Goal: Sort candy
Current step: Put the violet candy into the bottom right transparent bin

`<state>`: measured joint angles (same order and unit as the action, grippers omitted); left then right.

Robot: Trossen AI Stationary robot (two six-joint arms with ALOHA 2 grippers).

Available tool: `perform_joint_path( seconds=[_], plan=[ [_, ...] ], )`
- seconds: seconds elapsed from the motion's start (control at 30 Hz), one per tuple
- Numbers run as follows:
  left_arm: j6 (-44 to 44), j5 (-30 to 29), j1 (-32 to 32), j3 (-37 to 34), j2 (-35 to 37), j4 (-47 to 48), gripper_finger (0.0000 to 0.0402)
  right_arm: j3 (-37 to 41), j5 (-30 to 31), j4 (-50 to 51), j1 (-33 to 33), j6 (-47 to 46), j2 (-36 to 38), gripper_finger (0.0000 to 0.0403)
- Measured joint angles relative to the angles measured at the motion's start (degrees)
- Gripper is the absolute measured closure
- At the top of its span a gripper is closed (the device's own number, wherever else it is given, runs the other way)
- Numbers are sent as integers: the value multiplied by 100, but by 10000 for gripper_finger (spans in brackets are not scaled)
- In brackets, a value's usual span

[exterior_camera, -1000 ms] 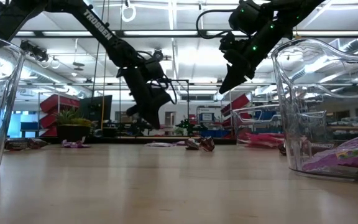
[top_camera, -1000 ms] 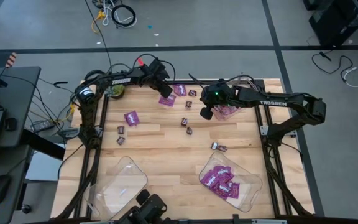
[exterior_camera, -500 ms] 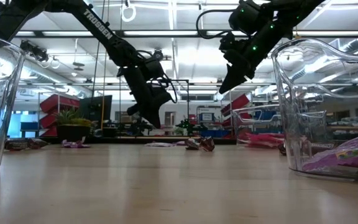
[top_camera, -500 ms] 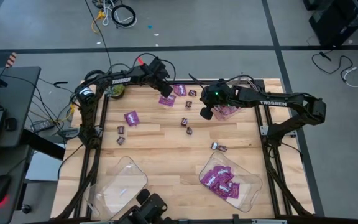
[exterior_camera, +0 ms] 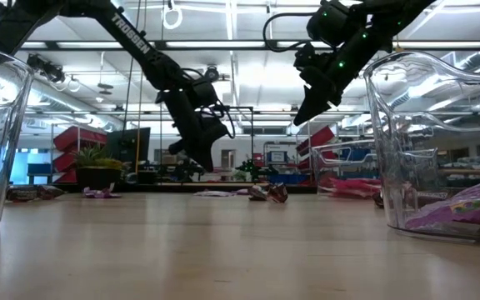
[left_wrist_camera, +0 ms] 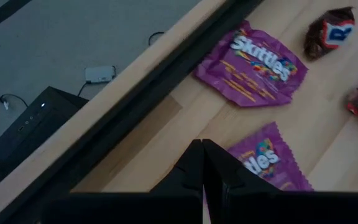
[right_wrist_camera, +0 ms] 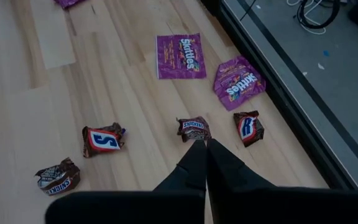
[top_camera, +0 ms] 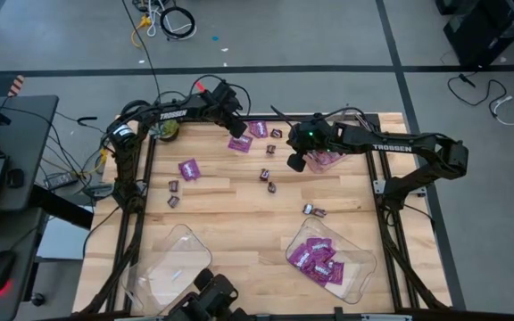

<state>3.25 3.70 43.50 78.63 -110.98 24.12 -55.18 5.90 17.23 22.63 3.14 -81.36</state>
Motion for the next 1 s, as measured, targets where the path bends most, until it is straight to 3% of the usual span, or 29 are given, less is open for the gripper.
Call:
perform_joint_path(
  seconds=[0.53,1.0],
  plan=[
    [-168,268,58,-11,-14,94,401,-2,1,-76,-20,58,0,403],
    [-192,195,-236,11,-737,-41,401,-2,1,-94,-39,64,2,403]
  ],
)
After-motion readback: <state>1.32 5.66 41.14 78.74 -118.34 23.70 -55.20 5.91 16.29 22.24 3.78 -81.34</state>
